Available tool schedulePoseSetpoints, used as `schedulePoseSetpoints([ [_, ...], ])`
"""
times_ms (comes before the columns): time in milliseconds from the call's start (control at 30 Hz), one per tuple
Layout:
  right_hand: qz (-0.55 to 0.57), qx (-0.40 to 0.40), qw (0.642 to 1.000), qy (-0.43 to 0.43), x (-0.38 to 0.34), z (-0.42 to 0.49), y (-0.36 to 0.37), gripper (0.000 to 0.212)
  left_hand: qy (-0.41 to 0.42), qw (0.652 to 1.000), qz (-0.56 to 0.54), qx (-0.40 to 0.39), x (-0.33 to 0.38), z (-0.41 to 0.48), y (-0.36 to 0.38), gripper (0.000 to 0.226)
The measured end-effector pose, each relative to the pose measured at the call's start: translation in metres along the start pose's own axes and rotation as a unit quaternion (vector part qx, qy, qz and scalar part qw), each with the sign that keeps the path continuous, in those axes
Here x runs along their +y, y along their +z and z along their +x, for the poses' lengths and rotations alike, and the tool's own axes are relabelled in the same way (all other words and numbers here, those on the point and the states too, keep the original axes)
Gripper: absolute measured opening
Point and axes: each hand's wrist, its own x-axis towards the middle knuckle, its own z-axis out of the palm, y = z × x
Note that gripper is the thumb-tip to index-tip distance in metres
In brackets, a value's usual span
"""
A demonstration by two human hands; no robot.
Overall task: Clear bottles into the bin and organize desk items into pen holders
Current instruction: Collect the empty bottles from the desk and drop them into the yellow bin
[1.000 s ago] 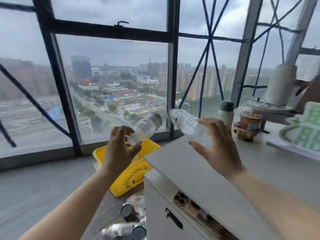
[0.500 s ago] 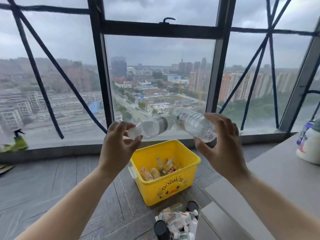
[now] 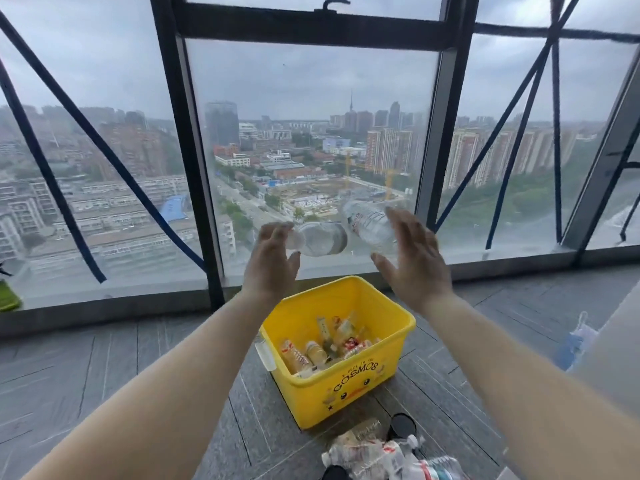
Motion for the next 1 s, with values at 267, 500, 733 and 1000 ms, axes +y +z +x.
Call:
schedulePoseSetpoints([
  [267, -0.046, -0.312, 0.946, 0.079, 0.029, -0.005, 0.056, 0.082, -0.030, 0.949, 0.143, -0.280, -0.049, 0.008, 0.045, 0.096],
  [500, -0.021, -0.272, 0.956, 0.113, 0.045, -0.057, -0.021, 0.071, 0.020, 0.957, 0.033, -0.288, 0.011, -0.010, 0.040, 0.087],
  [733, -0.054, -0.130, 0.967, 0.212, 0.083, -0.151, -0.159, 0.057, 0.178, 0.936, -0.090, -0.288, 0.174, -0.065, 0.048, 0.077],
  [1000, -0.150, 0.013, 0.920, 0.362, 0.138, -0.333, -0.339, 0.052, 0.339, 0.872, -0.180, -0.305, 0.383, -0.194, 0.074, 0.067],
])
